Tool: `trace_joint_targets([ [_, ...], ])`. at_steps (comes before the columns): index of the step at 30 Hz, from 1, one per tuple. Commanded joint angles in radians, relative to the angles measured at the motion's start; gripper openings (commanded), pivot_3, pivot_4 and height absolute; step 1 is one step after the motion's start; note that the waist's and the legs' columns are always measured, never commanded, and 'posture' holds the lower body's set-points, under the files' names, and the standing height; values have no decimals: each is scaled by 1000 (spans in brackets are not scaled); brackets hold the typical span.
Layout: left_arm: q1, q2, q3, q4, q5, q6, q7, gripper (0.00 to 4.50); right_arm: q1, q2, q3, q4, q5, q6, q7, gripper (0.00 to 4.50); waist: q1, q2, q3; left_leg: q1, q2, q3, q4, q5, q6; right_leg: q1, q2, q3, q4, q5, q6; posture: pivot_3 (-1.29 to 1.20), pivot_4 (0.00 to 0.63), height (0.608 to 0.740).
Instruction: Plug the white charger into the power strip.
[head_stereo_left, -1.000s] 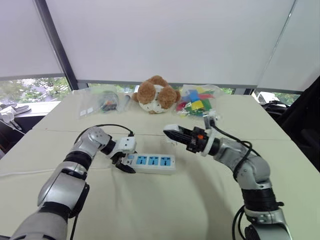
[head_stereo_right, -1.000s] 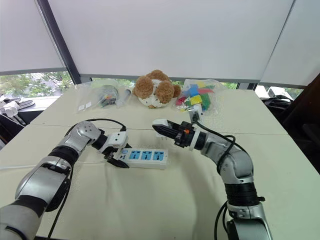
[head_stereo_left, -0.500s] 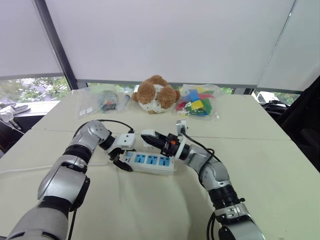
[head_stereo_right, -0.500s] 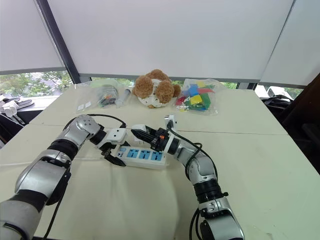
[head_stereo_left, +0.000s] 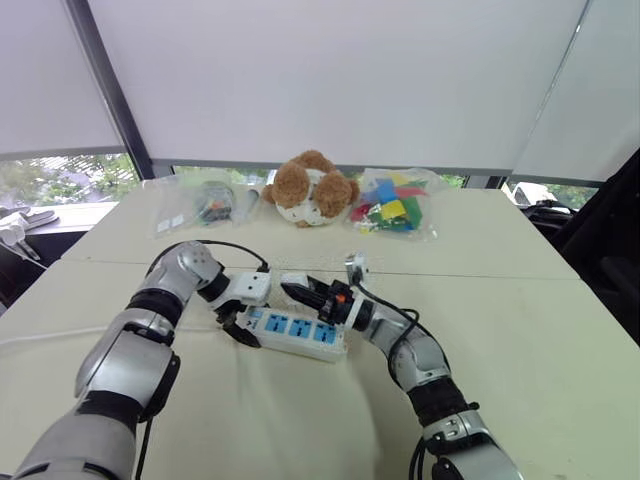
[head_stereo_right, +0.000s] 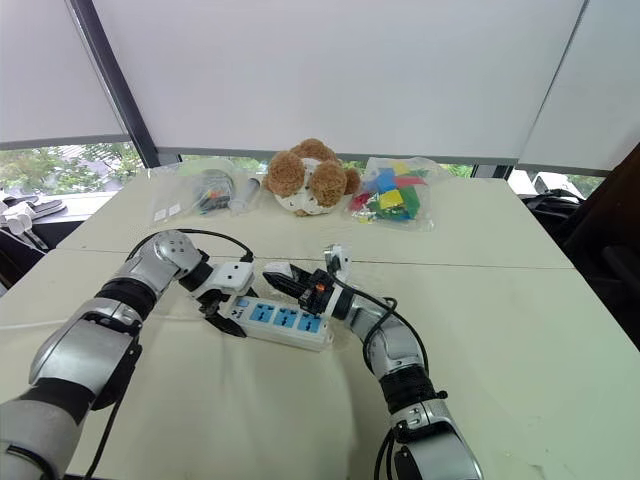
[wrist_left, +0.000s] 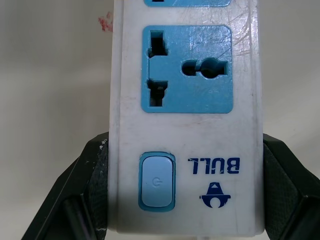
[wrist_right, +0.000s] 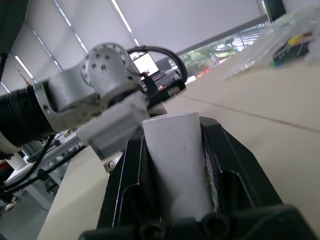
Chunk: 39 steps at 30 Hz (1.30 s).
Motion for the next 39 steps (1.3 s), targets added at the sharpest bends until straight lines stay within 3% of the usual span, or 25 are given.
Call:
trace_joint_targets([
  [1,-44,11,10,-3,-1,-15,-5,3043,-7,10,-9,-19,2,-25,-1,783,0,0,0,0,0,0,0,0,0,0,0,0,0,0,0,0,150,739],
  [11,-53,8,14,7,-4,-16,13,3043,15,-9,11,-35,-23,-11,-2,783,0,0,0,0,0,0,0,0,0,0,0,0,0,0,0,0,150,739],
  [25,-37,-3,15,3,-6,-25,-10,3043,-54,22,-19,135,-71,-134,-41,783,0,0,0,0,0,0,0,0,0,0,0,0,0,0,0,0,150,739],
  [39,-30,-11,15,10,-3,-15,0,3043,-10,32,-4,53,-63,-104,-33,783,-1,0,0,0,0,0,0,0,-1,0,0,0,0,0,0,0,150,739],
])
